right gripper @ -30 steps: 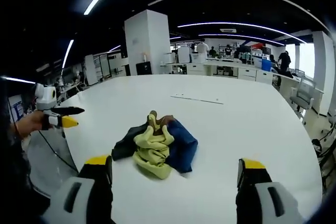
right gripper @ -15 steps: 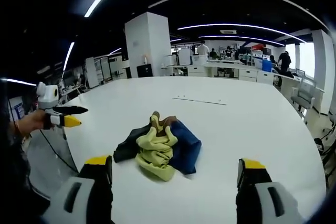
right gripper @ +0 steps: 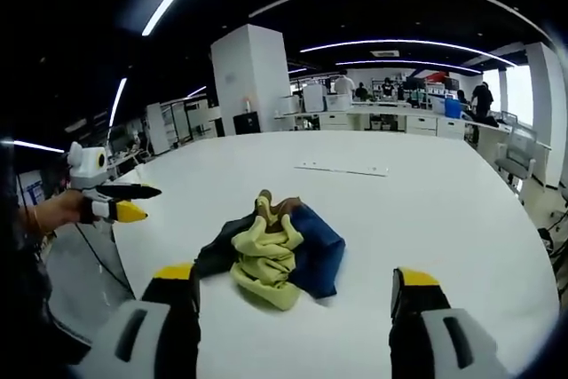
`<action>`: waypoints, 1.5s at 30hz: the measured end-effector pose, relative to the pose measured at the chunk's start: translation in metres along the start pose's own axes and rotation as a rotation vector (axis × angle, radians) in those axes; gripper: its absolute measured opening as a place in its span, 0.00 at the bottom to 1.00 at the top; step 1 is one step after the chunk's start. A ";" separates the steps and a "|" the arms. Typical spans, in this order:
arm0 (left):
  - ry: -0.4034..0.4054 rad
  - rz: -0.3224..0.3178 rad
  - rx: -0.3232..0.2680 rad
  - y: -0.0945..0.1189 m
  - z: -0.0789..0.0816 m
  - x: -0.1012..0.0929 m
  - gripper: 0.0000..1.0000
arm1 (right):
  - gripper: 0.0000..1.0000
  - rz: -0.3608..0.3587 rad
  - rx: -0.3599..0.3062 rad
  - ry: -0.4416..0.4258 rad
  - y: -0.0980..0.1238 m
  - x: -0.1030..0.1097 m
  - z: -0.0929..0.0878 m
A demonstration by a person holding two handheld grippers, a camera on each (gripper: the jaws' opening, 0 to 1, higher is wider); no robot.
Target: Fold the garment on the visible template until the final outline fits inside the template.
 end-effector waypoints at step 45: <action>0.011 -0.171 0.101 -0.101 -0.022 -0.055 0.29 | 0.24 0.243 0.120 0.089 -0.092 -0.015 0.005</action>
Point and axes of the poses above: the point that each gripper's makers call its tool centre point, and the gripper's own axes: y roughly backward along the fingers, x roughly to its left, z roughly out of its top, the point moved 2 cm from there along y, roughly backward along the fingers, and after that the axes turned 3 degrees about -y, right-handed, at the moved point
